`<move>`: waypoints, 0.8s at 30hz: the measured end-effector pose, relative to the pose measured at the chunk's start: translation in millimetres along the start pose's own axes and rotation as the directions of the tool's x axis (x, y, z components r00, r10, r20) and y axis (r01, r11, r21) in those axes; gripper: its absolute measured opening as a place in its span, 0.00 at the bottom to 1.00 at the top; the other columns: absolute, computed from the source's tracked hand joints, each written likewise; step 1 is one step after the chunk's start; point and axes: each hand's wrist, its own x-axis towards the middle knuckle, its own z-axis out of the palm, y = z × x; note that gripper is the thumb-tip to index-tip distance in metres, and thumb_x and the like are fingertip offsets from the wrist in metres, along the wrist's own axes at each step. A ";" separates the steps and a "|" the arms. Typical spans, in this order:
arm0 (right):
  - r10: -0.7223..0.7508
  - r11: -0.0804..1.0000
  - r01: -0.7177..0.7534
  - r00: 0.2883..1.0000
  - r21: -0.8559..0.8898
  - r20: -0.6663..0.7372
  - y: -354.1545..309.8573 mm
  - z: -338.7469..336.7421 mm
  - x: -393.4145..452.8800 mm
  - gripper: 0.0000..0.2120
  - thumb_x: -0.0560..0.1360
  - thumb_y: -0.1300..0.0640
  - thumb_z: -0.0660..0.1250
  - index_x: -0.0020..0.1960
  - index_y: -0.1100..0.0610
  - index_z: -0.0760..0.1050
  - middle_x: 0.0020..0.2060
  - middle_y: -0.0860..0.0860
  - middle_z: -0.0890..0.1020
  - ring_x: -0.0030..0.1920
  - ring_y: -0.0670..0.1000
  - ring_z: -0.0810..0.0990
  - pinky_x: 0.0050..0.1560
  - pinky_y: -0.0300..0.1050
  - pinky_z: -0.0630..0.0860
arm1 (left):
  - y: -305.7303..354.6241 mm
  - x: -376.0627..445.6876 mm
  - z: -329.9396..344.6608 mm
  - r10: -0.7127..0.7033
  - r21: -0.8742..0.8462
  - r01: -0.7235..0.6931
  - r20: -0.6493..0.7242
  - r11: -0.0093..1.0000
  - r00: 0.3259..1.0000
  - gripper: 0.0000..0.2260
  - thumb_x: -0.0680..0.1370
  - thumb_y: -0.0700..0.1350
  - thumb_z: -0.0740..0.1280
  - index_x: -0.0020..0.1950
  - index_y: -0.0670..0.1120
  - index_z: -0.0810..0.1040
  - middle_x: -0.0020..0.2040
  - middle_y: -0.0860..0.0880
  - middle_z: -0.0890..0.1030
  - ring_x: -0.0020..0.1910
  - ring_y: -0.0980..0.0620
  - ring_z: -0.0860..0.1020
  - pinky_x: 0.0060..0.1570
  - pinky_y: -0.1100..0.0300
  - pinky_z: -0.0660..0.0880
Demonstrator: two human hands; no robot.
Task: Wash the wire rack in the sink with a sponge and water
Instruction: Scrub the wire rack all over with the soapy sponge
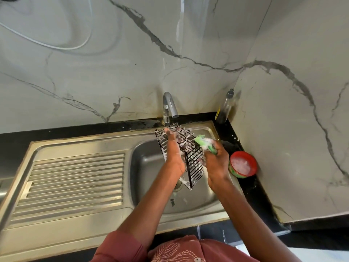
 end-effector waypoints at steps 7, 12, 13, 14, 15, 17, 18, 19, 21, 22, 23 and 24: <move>-0.553 0.582 0.486 0.824 -0.652 0.121 -7.2 -13.3 -0.1 0.22 0.70 0.69 0.69 0.61 0.53 0.81 0.57 0.52 0.83 0.56 0.52 0.81 0.53 0.44 0.80 | 8.7 -14.4 2.2 -0.064 -0.154 0.103 0.236 0.983 0.970 0.28 0.82 0.70 0.50 0.70 0.59 0.79 0.69 0.44 0.80 0.62 0.39 0.83 0.60 0.39 0.80; -0.610 0.272 0.546 0.735 -0.793 0.297 -17.7 -8.7 -0.7 0.21 0.66 0.68 0.69 0.56 0.54 0.84 0.59 0.53 0.79 0.57 0.56 0.77 0.49 0.48 0.75 | 10.6 -13.8 1.1 -0.017 -0.212 0.079 0.281 0.974 0.960 0.27 0.84 0.66 0.53 0.75 0.53 0.75 0.70 0.44 0.80 0.66 0.39 0.81 0.60 0.43 0.81; -0.590 0.371 0.517 0.773 -0.771 0.234 -22.1 -8.0 0.8 0.20 0.67 0.69 0.68 0.56 0.55 0.84 0.57 0.52 0.80 0.54 0.54 0.80 0.45 0.44 0.74 | 12.0 -14.8 0.6 -0.013 -0.206 0.076 0.292 0.976 0.956 0.28 0.84 0.67 0.53 0.76 0.53 0.74 0.70 0.44 0.80 0.68 0.38 0.79 0.60 0.43 0.80; -0.570 0.470 0.476 0.807 -0.743 0.157 -26.7 -7.0 1.0 0.19 0.68 0.69 0.68 0.56 0.56 0.83 0.55 0.51 0.82 0.51 0.54 0.81 0.43 0.41 0.72 | 12.0 -14.4 0.0 -0.010 -0.200 0.075 0.306 0.977 0.952 0.29 0.83 0.68 0.52 0.76 0.53 0.73 0.71 0.45 0.80 0.68 0.38 0.79 0.60 0.43 0.80; -0.558 0.526 0.444 0.824 -0.725 0.100 -29.7 -4.5 -0.7 0.18 0.69 0.69 0.68 0.56 0.57 0.83 0.55 0.51 0.83 0.49 0.53 0.82 0.42 0.38 0.70 | 12.3 -14.5 -0.2 -0.011 -0.196 0.077 0.318 0.978 0.948 0.30 0.83 0.69 0.51 0.76 0.54 0.73 0.70 0.45 0.80 0.68 0.39 0.79 0.62 0.43 0.79; -0.567 0.512 0.484 0.811 -0.710 0.143 -29.3 3.1 -13.2 0.18 0.70 0.70 0.69 0.57 0.57 0.83 0.55 0.52 0.84 0.49 0.52 0.84 0.44 0.36 0.73 | 11.6 -11.9 -1.3 -0.015 -0.213 0.083 0.303 0.973 0.953 0.32 0.82 0.70 0.52 0.76 0.53 0.73 0.70 0.44 0.80 0.65 0.41 0.81 0.67 0.42 0.75; -0.564 0.487 0.536 0.796 -0.690 0.221 -24.4 6.7 -20.5 0.18 0.70 0.69 0.69 0.57 0.56 0.83 0.55 0.52 0.84 0.48 0.52 0.84 0.46 0.36 0.76 | 11.4 -11.4 -2.4 -0.013 -0.225 0.081 0.290 0.971 0.957 0.32 0.81 0.70 0.52 0.77 0.52 0.73 0.70 0.43 0.79 0.65 0.40 0.81 0.70 0.40 0.73; -0.556 0.464 0.585 0.777 -0.665 0.295 -18.1 9.1 -26.1 0.17 0.70 0.68 0.68 0.56 0.55 0.83 0.54 0.52 0.84 0.48 0.51 0.84 0.46 0.39 0.79 | 11.8 -10.0 -4.4 -0.011 -0.240 0.081 0.281 0.967 0.960 0.33 0.81 0.71 0.53 0.77 0.52 0.72 0.71 0.43 0.79 0.66 0.39 0.80 0.71 0.38 0.71; -0.557 0.429 0.628 0.750 -0.650 0.356 -12.1 7.0 -26.7 0.17 0.69 0.69 0.68 0.54 0.54 0.83 0.53 0.51 0.84 0.47 0.51 0.84 0.44 0.39 0.78 | 12.3 -6.3 -10.8 -0.012 -0.256 0.088 0.285 0.963 0.958 0.35 0.79 0.73 0.53 0.76 0.53 0.73 0.72 0.44 0.78 0.67 0.39 0.79 0.68 0.39 0.74; -0.585 0.407 0.618 0.742 -0.673 0.328 -14.9 5.1 -20.0 0.17 0.69 0.71 0.68 0.52 0.55 0.83 0.52 0.50 0.84 0.46 0.50 0.83 0.41 0.35 0.73 | 13.1 -4.5 -13.0 -0.017 -0.243 0.091 0.291 0.966 0.957 0.34 0.79 0.73 0.52 0.76 0.54 0.74 0.72 0.45 0.79 0.67 0.39 0.79 0.64 0.41 0.76; -0.615 0.406 0.588 0.742 -0.699 0.267 -20.4 3.1 -11.9 0.16 0.69 0.71 0.68 0.51 0.56 0.83 0.50 0.50 0.84 0.45 0.51 0.83 0.39 0.32 0.68 | 14.1 -5.5 -13.8 -0.026 -0.224 0.097 0.301 0.970 0.953 0.34 0.79 0.74 0.50 0.76 0.56 0.74 0.72 0.47 0.79 0.67 0.40 0.79 0.62 0.42 0.78; -0.633 0.431 0.537 0.753 -0.725 0.181 -29.0 1.2 -4.9 0.14 0.69 0.71 0.69 0.50 0.57 0.83 0.48 0.51 0.84 0.43 0.51 0.82 0.38 0.32 0.65 | 13.7 -5.7 -13.2 -0.039 -0.206 0.108 0.316 0.972 0.948 0.34 0.79 0.74 0.49 0.75 0.57 0.75 0.71 0.48 0.79 0.67 0.39 0.78 0.61 0.41 0.77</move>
